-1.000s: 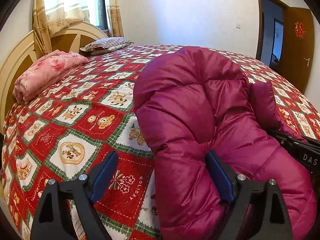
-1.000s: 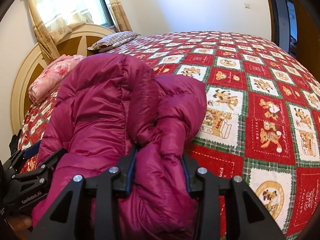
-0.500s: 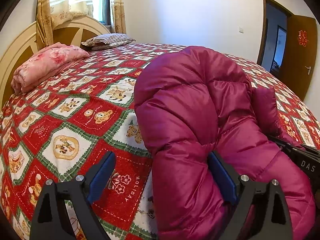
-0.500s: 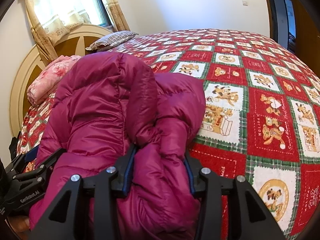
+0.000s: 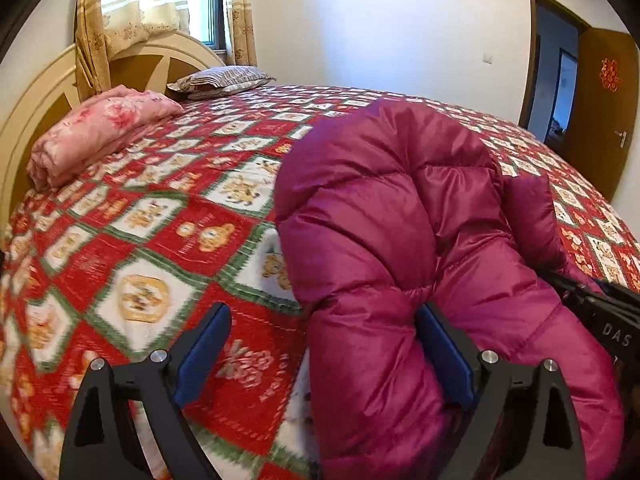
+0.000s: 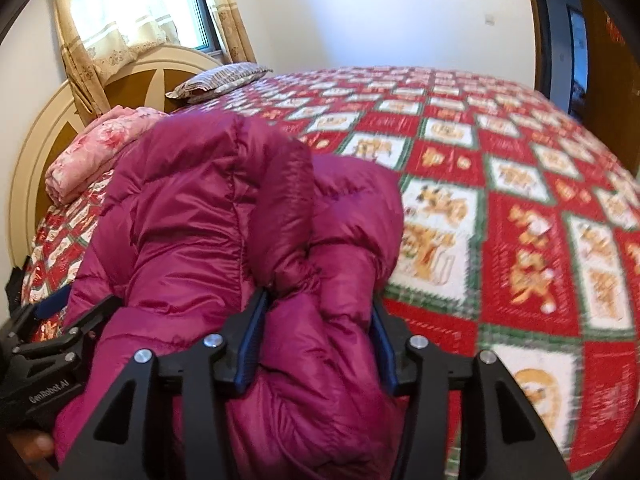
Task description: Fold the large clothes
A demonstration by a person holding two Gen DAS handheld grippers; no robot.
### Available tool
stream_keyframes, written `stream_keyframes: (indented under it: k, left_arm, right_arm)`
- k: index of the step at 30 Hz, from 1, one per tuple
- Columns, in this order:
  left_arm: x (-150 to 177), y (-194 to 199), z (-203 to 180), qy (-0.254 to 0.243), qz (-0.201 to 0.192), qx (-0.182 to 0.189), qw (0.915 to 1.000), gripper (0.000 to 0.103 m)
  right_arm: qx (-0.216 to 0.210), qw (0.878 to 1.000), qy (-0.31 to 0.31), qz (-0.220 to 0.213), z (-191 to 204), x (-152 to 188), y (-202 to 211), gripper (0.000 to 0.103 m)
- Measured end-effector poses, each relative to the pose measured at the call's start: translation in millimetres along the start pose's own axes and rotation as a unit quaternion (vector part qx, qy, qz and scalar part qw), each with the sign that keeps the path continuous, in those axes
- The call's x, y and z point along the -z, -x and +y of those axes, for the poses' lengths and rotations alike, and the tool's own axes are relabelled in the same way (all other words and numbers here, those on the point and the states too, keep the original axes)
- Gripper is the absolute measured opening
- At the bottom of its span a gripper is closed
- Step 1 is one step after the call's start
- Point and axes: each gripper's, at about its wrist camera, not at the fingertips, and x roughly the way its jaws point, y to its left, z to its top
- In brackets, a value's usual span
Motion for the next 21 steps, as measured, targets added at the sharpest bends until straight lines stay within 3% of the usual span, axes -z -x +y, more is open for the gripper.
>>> stream_keyframes:
  k: [4, 7, 13, 17, 21]
  left_arm:
    - [-12.7, 62.1, 6.2, 0.002, -0.041, -0.006, 0.9991, 0.094]
    - [-17.5, 122.3, 12.1, 0.010, -0.079, 0.001, 0.9968, 0.094]
    - [-20.7, 233.1, 17.6, 0.008, -0.171, 0.013, 0.9851, 0.094]
    - [-15.3, 266.3, 22.0, 0.026, -0.199, 0.029, 0.9793, 0.094]
    - [-15.4, 275.1, 17.7, 0.019, -0.194, 0.035, 0.9803, 0.094]
  right_arm:
    - [0.016, 0.999, 0.017, -0.043, 5.4, -6.9, 55.8, 0.062]
    - [0.024, 0.996, 0.034, -0.075, 11.8, -6.9, 107.3, 0.063]
    - [0.037, 0.987, 0.045, -0.150, 20.0, 13.1, 222.5, 0.073]
    - [0.039, 0.981, 0.035, -0.187, 21.5, 26.4, 267.2, 0.073]
    - [0.035, 0.979, 0.037, -0.197, 28.6, 19.7, 276.3, 0.073]
